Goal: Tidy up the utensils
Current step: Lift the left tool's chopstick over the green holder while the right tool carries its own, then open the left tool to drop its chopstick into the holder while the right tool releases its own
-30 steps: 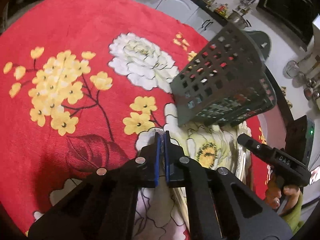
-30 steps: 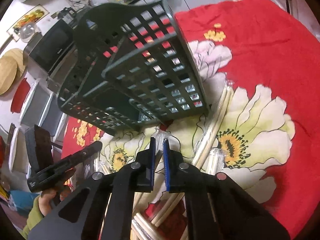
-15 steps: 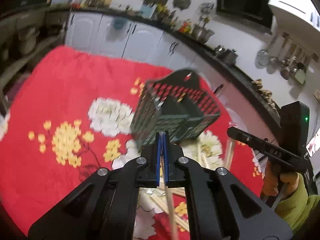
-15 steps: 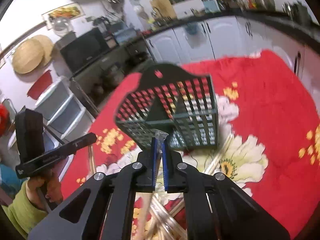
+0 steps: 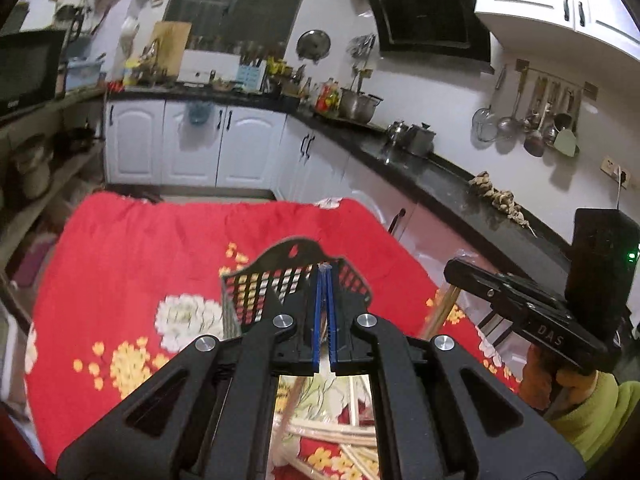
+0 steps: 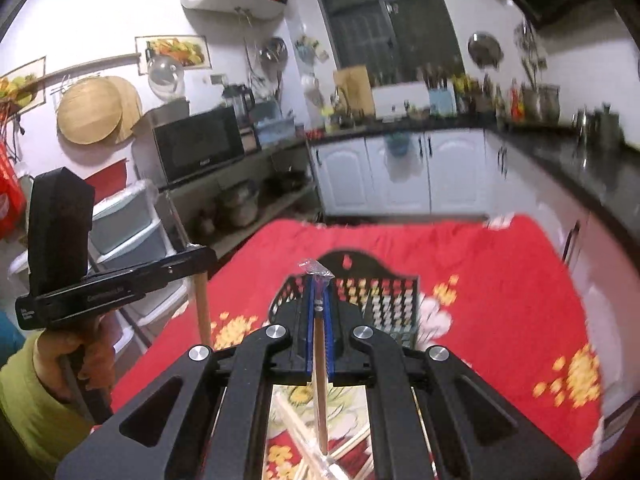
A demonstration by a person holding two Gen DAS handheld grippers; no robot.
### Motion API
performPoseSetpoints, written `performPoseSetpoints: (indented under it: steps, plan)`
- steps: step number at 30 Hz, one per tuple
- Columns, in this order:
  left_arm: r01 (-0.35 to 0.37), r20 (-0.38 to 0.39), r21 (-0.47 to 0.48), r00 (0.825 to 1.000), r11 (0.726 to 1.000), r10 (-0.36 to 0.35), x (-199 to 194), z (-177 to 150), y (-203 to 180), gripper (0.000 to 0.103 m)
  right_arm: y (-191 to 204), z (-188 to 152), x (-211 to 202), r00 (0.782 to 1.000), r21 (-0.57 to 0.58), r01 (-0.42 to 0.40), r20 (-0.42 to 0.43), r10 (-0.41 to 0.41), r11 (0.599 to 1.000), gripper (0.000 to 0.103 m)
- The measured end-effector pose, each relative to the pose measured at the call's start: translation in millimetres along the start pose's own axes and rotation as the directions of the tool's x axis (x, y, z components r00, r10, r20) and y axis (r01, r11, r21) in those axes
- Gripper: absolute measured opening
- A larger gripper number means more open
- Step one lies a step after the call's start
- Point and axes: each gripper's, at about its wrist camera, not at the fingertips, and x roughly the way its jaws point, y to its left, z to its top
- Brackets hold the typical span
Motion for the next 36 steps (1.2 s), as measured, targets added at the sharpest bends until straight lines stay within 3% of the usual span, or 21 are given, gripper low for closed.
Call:
performPoseSetpoints:
  steps: [11,22,30,36]
  plan:
    - [-0.002,0.079,0.037,0.997,0.999,0.000,12.2,50.4,-23.5,0.001,-5.2,43.6,-14.5,0.991,-0.053,0.045,0.128,-0.038,0.998,0.005]
    - [-0.049,0.216,-0.009,0.975,0.999,0.050,24.3,108.6,-16.2,0.001,-22.0,82.6,6.4,0.967,-0.071,0.112,0.237,-0.092,0.991,0.005]
    - [-0.078,0.244,-0.029,0.966,0.997,0.083,50.7,104.6,-2.1,0.001,-31.0,74.7,37.0,0.968,-0.057,0.140,0.218,-0.125,0.988,0.005]
    - [-0.085,0.221,-0.029,0.971,0.996,0.090,71.2,86.6,10.0,0.001,-35.8,66.3,55.8,0.973,-0.046,0.149,0.186,-0.138,0.988,0.005]
